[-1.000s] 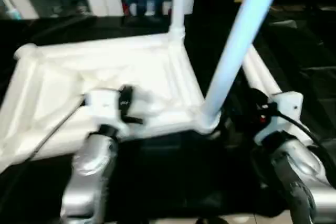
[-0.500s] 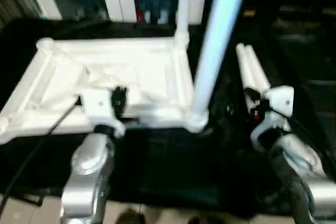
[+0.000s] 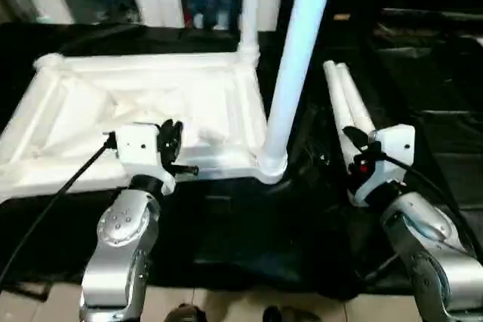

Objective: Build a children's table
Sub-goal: Rotate leg to tighten

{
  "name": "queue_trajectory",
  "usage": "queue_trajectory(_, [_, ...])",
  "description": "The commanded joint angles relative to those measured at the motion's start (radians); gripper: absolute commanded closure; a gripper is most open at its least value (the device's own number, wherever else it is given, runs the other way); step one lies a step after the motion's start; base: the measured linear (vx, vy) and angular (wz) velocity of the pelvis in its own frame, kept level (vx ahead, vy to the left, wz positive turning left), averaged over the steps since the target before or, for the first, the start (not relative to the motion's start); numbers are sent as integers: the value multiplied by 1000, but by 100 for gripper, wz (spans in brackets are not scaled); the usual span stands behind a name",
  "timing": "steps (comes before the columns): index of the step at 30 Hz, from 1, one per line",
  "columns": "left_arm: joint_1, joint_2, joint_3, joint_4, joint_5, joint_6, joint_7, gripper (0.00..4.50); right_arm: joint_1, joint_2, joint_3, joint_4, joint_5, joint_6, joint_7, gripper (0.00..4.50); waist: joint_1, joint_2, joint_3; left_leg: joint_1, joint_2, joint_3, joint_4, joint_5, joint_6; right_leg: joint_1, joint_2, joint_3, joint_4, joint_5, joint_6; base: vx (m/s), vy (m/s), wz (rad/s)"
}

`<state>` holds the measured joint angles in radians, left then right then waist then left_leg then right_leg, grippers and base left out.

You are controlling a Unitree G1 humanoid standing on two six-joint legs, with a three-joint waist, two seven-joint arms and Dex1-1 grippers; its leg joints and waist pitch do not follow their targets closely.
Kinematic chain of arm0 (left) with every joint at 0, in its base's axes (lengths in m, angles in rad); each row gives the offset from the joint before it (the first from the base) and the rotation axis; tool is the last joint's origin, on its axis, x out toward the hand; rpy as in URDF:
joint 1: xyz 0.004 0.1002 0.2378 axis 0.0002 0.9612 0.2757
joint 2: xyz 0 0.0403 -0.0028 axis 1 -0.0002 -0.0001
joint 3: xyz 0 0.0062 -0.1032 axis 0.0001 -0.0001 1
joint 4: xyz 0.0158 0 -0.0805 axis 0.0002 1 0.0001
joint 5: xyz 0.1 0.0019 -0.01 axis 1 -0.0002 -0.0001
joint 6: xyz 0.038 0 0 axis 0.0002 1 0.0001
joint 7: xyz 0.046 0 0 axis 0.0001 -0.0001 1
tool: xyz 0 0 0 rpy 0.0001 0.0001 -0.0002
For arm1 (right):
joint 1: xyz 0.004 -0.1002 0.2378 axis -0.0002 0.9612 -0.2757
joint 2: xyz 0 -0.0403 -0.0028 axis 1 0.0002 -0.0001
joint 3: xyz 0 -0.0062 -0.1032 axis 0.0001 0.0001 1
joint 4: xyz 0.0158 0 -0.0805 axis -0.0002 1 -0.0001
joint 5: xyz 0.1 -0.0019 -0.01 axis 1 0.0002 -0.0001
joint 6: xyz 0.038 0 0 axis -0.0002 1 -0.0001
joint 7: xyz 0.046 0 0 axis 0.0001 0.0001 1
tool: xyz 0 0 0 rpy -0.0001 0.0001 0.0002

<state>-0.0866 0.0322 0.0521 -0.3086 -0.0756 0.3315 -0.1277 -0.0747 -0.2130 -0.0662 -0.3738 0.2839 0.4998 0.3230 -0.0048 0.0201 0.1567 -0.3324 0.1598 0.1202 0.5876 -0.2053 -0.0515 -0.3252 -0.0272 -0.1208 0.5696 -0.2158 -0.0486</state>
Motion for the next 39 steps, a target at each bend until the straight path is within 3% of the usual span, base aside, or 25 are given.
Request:
queue_trajectory(1, [6, 0, -3, -12, -10, 11, -4, 381, -4, -10, 7, -10, 7, 13, 6, 5, 3, -7, -58, -4, 46, -21, -81, -410, 73, 53, -116, 78, -100, -504, -73, 80, 40, -2])
queue_trajectory(2, [7, 0, -2, -14, -11, 12, -4, 381, -4, -9, 8, -9, 6, 13, 6, 5, 18, -13, -65, -37, 20, 1, -55, -195, 130, 83, -121, 96, -106, -499, -96, 84, 27, 2])
queue_trajectory(5, [9, 0, -1, -18, -14, 12, -4, 381, -6, -9, 12, -8, 5, 13, 6, 5, 26, -3, -84, -29, 24, -2, -53, -30, 189, 86, -90, 82, -85, -328, -136, 109, 20, 2])
queue_trajectory(7, [8, -2, 1, -18, -16, 12, -5, 381, -9, -13, 17, -5, 3, 13, 8, 5, 13, 11, -97, 37, 63, -37, -64, 73, 293, 45, -63, 53, -32, -121, -160, 169, 11, 3])
queue_trajectory(8, [8, -1, 1, -18, -16, 11, -5, 381, -10, -14, 20, -5, 3, 13, 9, 5, -11, 17, -101, 108, 110, -89, -57, 164, 421, -26, -51, 32, 21, -69, -147, 181, -9, 6])
queue_trajectory(9, [7, -1, 2, -17, -16, 11, -5, 381, -11, -15, 21, -5, 3, 15, 10, 5, -27, 11, -102, 173, 162, -136, -48, 215, 513, -108, -72, 53, 72, -95, -93, 143, -50, 7])
queue_trajectory(10, [7, 0, 1, -16, -18, 11, -4, 381, -12, -15, 24, -5, 4, 16, 11, 5, -25, -9, -90, 164, 149, -125, -35, 222, 539, -125, -108, 94, 80, -43, -65, 143, -50, 7])
queue_trajectory(11, [6, 1, 1, -16, -19, 10, -4, 381, -13, -15, 25, -4, 4, 15, 11, 5, -19, -29, -81, 120, 95, -83, -20, 165, 503, -89, -121, 115, 45, 24, -96, 94, -61, 7])
queue_trajectory(12, [6, 3, 0, -15, -22, 10, -3, 381, -13, -14, 26, -3, 1, 12, 9, 5, 14, -72, -86, -51, -82, 15, 63, -5, 420, 106, -125, 214, -16, 135, -171, 79, -36, 22])
queue_trajectory(13, [6, 3, 0, -15, -23, 10, -2, 381, -13, -14, 26, -3, 0, 12, 9, 5, 43, -58, -82, -119, -62, -10, 138, -63, 305, 162, -197, 279, -31, 219, -244, 79, -36, 22])
queue_trajectory(14, [7, 4, 1, -16, -27, 9, -2, 381, -12, -11, 25, -2, -2, 11, 4, 5, 43, -54, -65, -120, -55, -20, 137, -26, 191, 134, -161, 245, -37, 210, -264, 97, -43, 23])
queue_trajectory(15, [10, -1, 4, -16, -41, -1, -6, 381, -12, -9, 22, -2, 0, 13, 0, 5, 44, -46, -62, -120, -48, -22, 119, 8, 158, 135, -149, 222, -41, 146, -267, 86, -48, 2])
queue_trajectory(16, [11, 2, 2, -18, -42, 4, -9, 381, -12, -11, 21, -2, 0, 14, 0, 5, 44, -24, -53, -111, -31, -24, 58, 103, 145, 114, -118, 179, -52, 39, -248, 86, -48, 2])
queue_trajectory(17, [13, 4, 0, -19, -42, 9, -10, 381, -12, -12, 21, -2, -1, 13, 0, 5, 44, -17, -55, -98, -20, -23, 25, 131, 154, 105, -101, 158, -58, -19, -220, 80, -21, -4])
queue_trajectory(18, [16, 12, -5, -18, -45, 13, -24, 381, -13, -14, 21, -3, 0, 14, 0, 5, 46, 28, -70, -56, 35, -42, -30, 169, 174, 77, -84, 117, -43, -21, -135, 101, 30, -9])
queue_trajectory(19, [19, 18, -10, -17, -48, 10, -38, 381, -13, -16, 21, -4, 1, 15, 0, 5, 10, 45, -89, -14, 116, -116, -30, 225, 306, 26, -47, 83, 61, 81, -83, 101, 30, -9])
queue_trajectory(20, [21, 24, -12, -18, -48, 5, -47, 381, -12, -16, 21, -6, 2, 16, 0, 5, 2, 40, -112, 50, 176, -164, 1, 464, 428, -54, -87, 118, 94, 94, -59, 101, 45, -5])
queue_trajectory(22, [27, 43, -18, -18, -63, -5, -89, 381, -12, -18, 22, -9, 3, 18, 0, 5, 1, 16, -120, 40, 150, -189, 27, 941, 472, -81, -128, 170, 92, 225, 41, 16, 59, -5])
queue_trajectory(23, [30, 59, -19, -18, -91, -3, -134, 381, -13, -20, 22, -10, 5, 19, 2, 5, 4, 2, -116, 10, 108, -170, 26, 909, 441, -64, -134, 177, 73, 268, 63, -66, 87, -23])
queue_trajectory(24, [28, 75, -24, -16, -109, -8, -174, 381, -14, -21, 23, -11, 7, 21, 5, 5, 22, -22, -107, -74, 2, -93, 22, 643, 333, -4, -128, 161, 39, 358, 61, -79, 42, -18])
queue_trajectory(25, [25, 96, -32, -15, -129, -2, -219, 364, -14, -24, 23, -12, 10, 23, 8, 5, 39, -18, -97, -84, -7, -61, -3, 292, 227, 11, -134, 149, 14, 301, 43, -79, 42, -18])
queue_trajectory(26, [19, 118, -40, -11, -132, 3, -247, 364, -16, -27, 24, -11, 11, 25, 12, 5, 34, -14, -88, -75, 13, -59, -29, 72, 156, 15, -129, 140, 7, 169, -15, -77, -2, -8])
queue_trajectory(29, [-12, 207, -73, 11, -165, 21, -382, 344, -24, -41, 24, -6, 15, 28, 28, 5, 19, 5, -74, -50, 35, -48, -67, -210, 65, -4, -105, 129, -15, -190, -132, -87, 2, -8])
queue_trajectory(35, [-150, 451, -183, 136, -169, 27, -777, 314, -53, -188, 57, 78, -51, -4, 140, 5, 25, 6, -59, -30, 39, -24, -82, -402, -38, -39, -116, 150, -43, -468, -94, -80, 20, -3])
queue_trajectory(39, [-239, 508, -257, 228, -169, 36, -933, 314, -39, -298, 46, 81, -16, 7, 273, 5, 33, 7, -68, -40, 45, -16, -88, -345, -19, -35, -115, 148, -33, -367, -107, 0, 0, 0])
